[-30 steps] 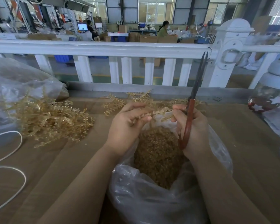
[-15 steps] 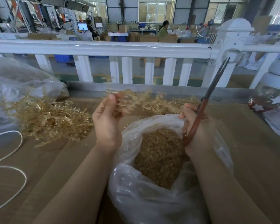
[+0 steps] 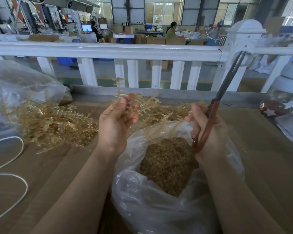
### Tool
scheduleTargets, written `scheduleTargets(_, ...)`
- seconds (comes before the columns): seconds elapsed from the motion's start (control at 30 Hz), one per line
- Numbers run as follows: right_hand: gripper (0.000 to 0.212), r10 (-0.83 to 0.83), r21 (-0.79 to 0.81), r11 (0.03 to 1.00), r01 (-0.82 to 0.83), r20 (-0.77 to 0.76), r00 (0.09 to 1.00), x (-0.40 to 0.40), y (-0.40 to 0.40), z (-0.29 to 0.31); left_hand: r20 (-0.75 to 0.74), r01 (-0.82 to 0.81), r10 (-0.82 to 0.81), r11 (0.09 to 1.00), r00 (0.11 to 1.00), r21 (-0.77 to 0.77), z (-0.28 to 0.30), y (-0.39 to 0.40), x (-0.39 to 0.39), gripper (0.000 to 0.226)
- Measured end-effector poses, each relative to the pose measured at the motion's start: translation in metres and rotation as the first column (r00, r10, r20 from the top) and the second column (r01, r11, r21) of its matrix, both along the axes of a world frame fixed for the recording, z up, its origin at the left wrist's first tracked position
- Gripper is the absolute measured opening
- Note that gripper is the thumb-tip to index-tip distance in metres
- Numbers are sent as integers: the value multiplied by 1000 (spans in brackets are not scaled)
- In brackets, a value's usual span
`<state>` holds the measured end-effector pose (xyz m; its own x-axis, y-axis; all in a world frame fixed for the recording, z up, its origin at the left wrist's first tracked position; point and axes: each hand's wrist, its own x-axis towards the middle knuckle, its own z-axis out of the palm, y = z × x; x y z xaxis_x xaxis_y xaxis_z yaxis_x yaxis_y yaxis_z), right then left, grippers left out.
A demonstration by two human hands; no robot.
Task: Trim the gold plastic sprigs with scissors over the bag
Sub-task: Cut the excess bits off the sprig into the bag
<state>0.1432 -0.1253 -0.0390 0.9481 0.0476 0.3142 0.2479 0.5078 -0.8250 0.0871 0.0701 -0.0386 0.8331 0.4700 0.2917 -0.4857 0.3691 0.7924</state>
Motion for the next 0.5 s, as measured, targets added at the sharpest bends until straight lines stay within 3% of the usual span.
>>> scheduleTargets(0.07, 9, 67, -40, 997, -66, 23, 997, 0, -2, -1, 4, 94, -94, 994, 996, 50, 0, -2, 0, 22)
scheduleTargets(0.3, 21, 286, -241, 926, -292, -59, 956, -6, 0, 4, -16, 254, -254, 960, 967, 121, 0, -8, 1, 25)
scheduleTargets(0.5, 28, 224, -343, 908, -242, -92, 970, -10, 2, 6, -33, 295, -294, 945, 955, 142, -2, -10, 2, 24)
